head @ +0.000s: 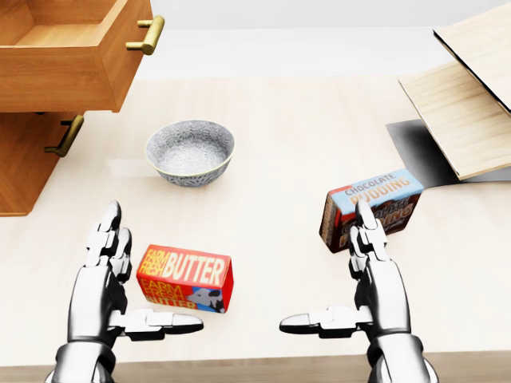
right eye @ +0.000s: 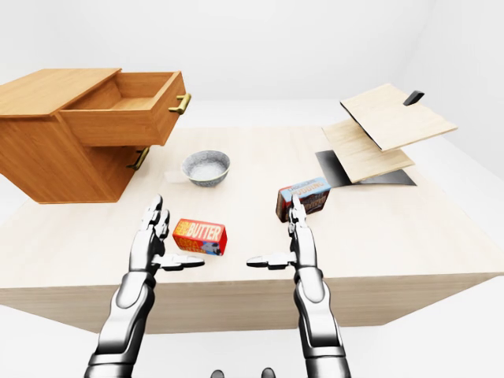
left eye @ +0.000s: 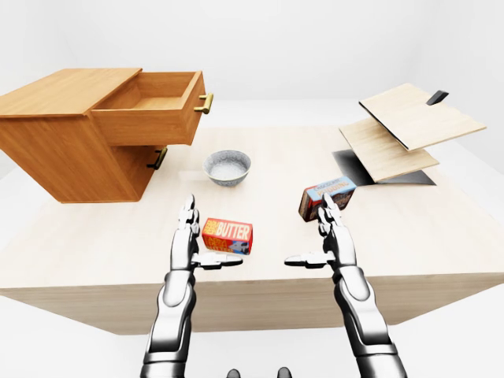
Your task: Close the top drawer of the cabinet.
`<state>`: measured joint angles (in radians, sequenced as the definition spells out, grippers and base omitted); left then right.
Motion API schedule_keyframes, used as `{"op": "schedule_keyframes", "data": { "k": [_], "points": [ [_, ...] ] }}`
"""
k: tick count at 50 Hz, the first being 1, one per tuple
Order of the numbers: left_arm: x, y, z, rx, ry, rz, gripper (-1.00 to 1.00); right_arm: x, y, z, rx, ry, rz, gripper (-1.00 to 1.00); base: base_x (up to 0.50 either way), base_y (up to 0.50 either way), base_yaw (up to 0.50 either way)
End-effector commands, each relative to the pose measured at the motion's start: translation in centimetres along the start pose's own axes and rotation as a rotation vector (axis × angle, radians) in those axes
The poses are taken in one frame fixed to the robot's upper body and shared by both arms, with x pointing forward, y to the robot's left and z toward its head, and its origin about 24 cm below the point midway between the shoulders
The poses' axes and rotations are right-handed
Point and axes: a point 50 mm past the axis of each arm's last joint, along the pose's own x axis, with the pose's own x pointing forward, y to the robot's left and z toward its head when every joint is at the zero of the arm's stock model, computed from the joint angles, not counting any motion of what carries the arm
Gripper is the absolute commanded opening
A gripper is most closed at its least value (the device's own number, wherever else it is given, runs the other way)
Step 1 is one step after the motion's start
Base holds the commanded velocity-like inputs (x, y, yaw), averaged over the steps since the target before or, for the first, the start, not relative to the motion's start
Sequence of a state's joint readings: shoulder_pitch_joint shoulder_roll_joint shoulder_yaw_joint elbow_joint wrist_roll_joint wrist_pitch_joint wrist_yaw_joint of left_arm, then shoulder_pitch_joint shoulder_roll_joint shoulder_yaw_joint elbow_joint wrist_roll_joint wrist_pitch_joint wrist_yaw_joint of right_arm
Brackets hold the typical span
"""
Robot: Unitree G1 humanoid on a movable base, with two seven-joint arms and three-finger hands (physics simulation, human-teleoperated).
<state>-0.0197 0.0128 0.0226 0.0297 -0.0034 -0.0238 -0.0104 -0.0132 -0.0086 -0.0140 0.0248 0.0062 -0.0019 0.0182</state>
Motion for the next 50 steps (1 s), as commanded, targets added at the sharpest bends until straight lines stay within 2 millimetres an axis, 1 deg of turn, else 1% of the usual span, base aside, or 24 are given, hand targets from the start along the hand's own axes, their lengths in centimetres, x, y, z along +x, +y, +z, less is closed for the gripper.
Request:
{"op": "schedule_keyframes", "data": {
  "k": [1,9,12,16,17,19,20,23,25,27,32,33,34,35,36,37,38,41,45,47,48,49,50],
  "points": [
    [0.9,1.3,0.2,0.014,-0.03,0.02,1.0,0.6,-0.5,-0.6,-0.006,0.024,0.023,1.0,0.0,0.0,0.0],
    [1.2,1.4,0.4,0.009,-0.034,0.021,1.0,0.9,-0.3,-0.5,-0.032,0.01,0.049,1.0,0.0,0.0,0.0],
    [1.4,1.6,0.7,0.017,-0.042,0.026,1.0,1.0,-0.2,-0.2,-0.044,-0.001,0.055,1.0,0.0,0.0,0.0],
    [2.2,1.9,1.1,0.034,-0.056,0.033,1.0,1.5,-0.2,0.1,-0.062,-0.008,0.057,1.0,0.0,0.0,0.0],
    [2.6,2.1,1.4,0.025,-0.048,0.036,1.0,1.7,-0.2,0.3,-0.064,-0.011,0.058,1.0,0.0,0.0,0.0],
    [2.7,2.2,1.4,0.025,-0.048,0.036,1.0,1.7,-0.2,0.4,-0.064,-0.012,0.058,1.0,0.0,0.0,0.0],
    [3.4,2.5,1.7,0.028,-0.054,0.043,1.0,2.3,-0.3,0.9,-0.066,-0.016,0.061,1.0,0.0,0.0,0.0],
    [3.9,2.6,1.9,0.034,-0.06,0.034,1.0,2.6,-0.3,1.3,-0.065,-0.019,0.065,1.0,0.0,0.0,0.0],
    [4.6,2.8,2.5,0.055,-0.092,0.035,1.0,2.9,-0.4,2.0,-0.07,-0.029,0.073,1.0,0.0,0.0,0.0],
    [5.2,3.1,2.6,0.073,-0.088,0.039,1.0,3.1,-0.4,2.5,-0.074,-0.037,0.075,1.0,0.0,0.0,0.0],
    [6.6,3.4,4.5,0.071,-0.14,0.018,1.0,3.6,-0.4,4.9,-0.083,-0.117,0.08,1.0,0.0,0.0,0.0],
    [7.0,3.3,5.1,0.077,-0.155,-0.007,1.0,3.8,-0.4,5.7,-0.088,-0.147,0.09,1.0,0.0,0.0,0.0],
    [7.1,3.3,5.1,0.077,-0.155,-0.009,1.0,3.9,-0.4,5.7,-0.089,-0.149,0.091,1.0,0.0,0.0,0.0],
    [7.6,3.3,6.1,0.099,-0.183,-0.012,1.0,4.2,-0.4,6.4,-0.092,-0.172,0.096,1.0,0.0,0.0,0.0],
    [7.8,3.2,6.9,0.08,-0.21,-0.032,1.0,4.4,-0.4,6.8,-0.095,-0.183,0.096,1.0,0.0,0.0,0.0],
    [8.0,3.0,8.0,0.007,-0.254,-0.064,1.0,4.7,-0.5,7.1,-0.097,-0.191,0.093,1.0,0.0,0.0,0.0],
    [8.2,3.1,8.4,0.04,-0.262,-0.049,1.0,4.8,-0.5,7.2,-0.101,-0.194,0.094,1.0,0.0,0.0,0.0],
    [8.5,2.6,9.7,0.057,-0.304,-0.093,1.0,5.6,-0.7,7.8,-0.109,-0.203,0.088,1.0,0.0,0.0,0.0],
    [8.7,2.5,12.4,0.025,-0.344,-0.099,1.0,6.5,-1.0,8.5,-0.108,-0.213,0.077,1.0,0.0,0.0,0.0],
    [8.7,2.4,13.3,0.021,-0.363,-0.102,1.0,6.9,-1.1,9.0,-0.107,-0.224,0.073,1.0,0.0,0.0,0.0],
    [8.7,2.4,13.4,0.021,-0.363,-0.102,1.0,6.9,-1.1,9.0,-0.107,-0.224,0.073,1.0,0.0,0.0,0.0],
    [9.0,2.2,14.2,-0.009,-0.358,-0.111,1.0,7.3,-1.1,9.6,-0.108,-0.237,0.072,1.0,0.0,0.0,0.0],
    [8.9,2.2,14.3,-0.01,-0.361,-0.112,1.0,7.3,-1.1,9.6,-0.108,-0.237,0.072,1.0,0.0,0.0,0.0]
  ]
}}
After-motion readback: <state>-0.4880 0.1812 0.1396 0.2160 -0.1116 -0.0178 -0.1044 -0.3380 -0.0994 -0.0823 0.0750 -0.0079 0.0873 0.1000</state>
